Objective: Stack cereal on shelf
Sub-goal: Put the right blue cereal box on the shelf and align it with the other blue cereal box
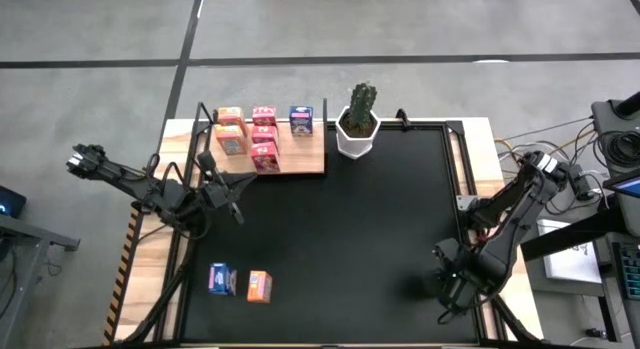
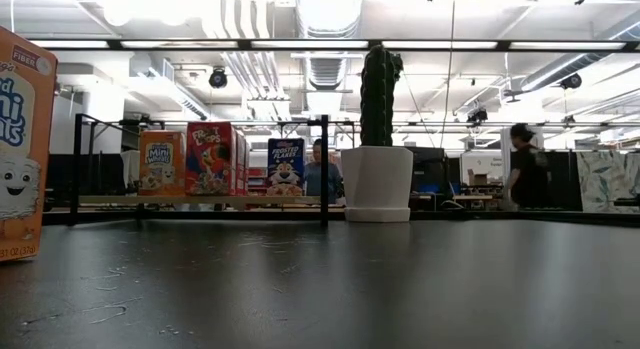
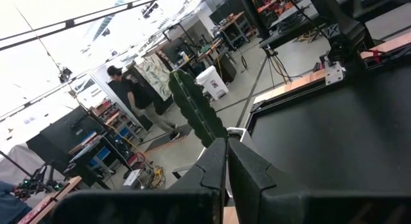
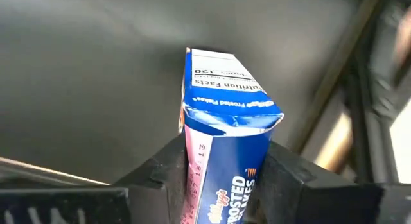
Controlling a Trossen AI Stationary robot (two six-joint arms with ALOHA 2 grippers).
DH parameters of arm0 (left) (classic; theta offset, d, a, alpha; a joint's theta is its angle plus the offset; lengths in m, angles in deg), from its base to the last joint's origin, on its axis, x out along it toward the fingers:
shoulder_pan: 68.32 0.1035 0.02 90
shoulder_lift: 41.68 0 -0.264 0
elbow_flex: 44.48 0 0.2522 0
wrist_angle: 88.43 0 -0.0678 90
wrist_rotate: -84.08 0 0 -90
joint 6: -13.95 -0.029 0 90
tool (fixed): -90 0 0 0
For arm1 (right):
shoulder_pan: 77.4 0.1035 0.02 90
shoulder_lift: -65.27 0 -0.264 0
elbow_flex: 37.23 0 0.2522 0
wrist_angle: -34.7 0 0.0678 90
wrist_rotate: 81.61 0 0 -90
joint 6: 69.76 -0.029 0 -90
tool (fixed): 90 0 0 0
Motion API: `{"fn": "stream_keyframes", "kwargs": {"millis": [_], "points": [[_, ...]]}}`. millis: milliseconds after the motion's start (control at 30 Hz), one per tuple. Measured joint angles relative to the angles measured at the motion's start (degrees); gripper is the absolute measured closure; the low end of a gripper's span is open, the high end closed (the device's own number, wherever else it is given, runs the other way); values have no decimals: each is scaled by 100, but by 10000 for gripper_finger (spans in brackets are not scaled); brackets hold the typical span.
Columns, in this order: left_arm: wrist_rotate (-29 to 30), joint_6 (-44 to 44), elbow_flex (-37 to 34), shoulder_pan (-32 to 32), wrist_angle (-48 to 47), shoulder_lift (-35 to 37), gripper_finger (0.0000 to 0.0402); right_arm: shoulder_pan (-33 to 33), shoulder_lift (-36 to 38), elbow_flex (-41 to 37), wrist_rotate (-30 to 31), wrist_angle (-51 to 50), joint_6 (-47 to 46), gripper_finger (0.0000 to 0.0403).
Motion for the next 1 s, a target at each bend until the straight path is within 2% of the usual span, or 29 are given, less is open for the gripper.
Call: {"fn": "stream_keyframes", "kwargs": {"millis": [133, 300, 433, 600, 733, 1000], "points": [[0, -1, -1, 0, -1, 2, 402, -304, 1, 283, 895, 7, 679, 263], [0, 1, -1, -1, 0, 0, 402, -1128, -8, 500, 1428, 241, 2284, 264], [0, 4, -1, -2, -1, 0, 402, -1980, -9, 535, 1514, 1005, 4063, 264], [0, 7, 0, -1, 0, 1, 402, -2992, -13, 536, 1456, 2630, 6508, 264], [0, 7, -1, -1, -1, 1, 402, -3559, -36, 718, 1350, 3599, 8262, 264], [0, 5, 0, -1, -1, 2, 402, -4209, -557, 1832, 1384, 3854, 10848, 264]]}}
